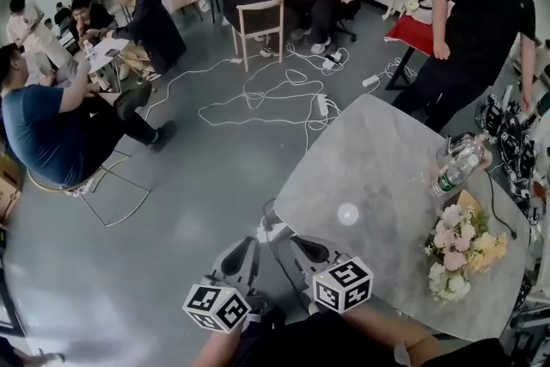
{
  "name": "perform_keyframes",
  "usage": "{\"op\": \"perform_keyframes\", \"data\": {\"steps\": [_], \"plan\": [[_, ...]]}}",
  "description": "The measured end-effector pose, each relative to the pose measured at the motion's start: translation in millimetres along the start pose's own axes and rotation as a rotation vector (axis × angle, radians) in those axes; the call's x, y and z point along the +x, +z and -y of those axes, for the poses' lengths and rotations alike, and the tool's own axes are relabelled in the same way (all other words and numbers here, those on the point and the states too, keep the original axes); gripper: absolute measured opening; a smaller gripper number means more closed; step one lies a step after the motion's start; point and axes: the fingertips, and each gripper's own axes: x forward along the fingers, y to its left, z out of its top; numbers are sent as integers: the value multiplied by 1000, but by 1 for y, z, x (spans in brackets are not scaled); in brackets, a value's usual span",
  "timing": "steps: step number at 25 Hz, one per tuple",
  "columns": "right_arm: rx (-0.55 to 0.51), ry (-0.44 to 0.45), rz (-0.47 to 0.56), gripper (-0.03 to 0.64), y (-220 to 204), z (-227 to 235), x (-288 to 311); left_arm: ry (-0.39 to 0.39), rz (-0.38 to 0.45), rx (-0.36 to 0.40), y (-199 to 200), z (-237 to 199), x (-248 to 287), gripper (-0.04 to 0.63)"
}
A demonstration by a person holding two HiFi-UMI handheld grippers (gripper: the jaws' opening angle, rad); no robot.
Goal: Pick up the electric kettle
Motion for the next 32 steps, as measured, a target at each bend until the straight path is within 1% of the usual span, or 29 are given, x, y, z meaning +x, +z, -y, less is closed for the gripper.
{"op": "perform_keyframes", "data": {"steps": [6, 11, 18, 21, 25, 28, 32], "plan": [[2, -45, 18, 6, 8, -13, 18, -32, -20, -1, 15, -21, -8, 23], [-3, -59, 35, 6, 8, -33, 36, -57, -38, 14, 26, -38, -20, 23], [28, -75, 56, 6, -2, -63, 69, -64, -98, 54, 30, -72, -44, 23], [29, -81, 71, 6, 0, -75, 83, -64, -96, 71, 38, -90, -53, 23], [12, -81, 51, 6, 4, -81, 94, -44, -87, 34, 43, -106, -58, 23], [7, -86, 55, 6, 9, -78, 109, -40, -77, 23, 48, -119, -53, 23], [-8, -90, 60, 6, 15, -74, 140, -57, -57, 26, 65, -140, -37, 23]]}}
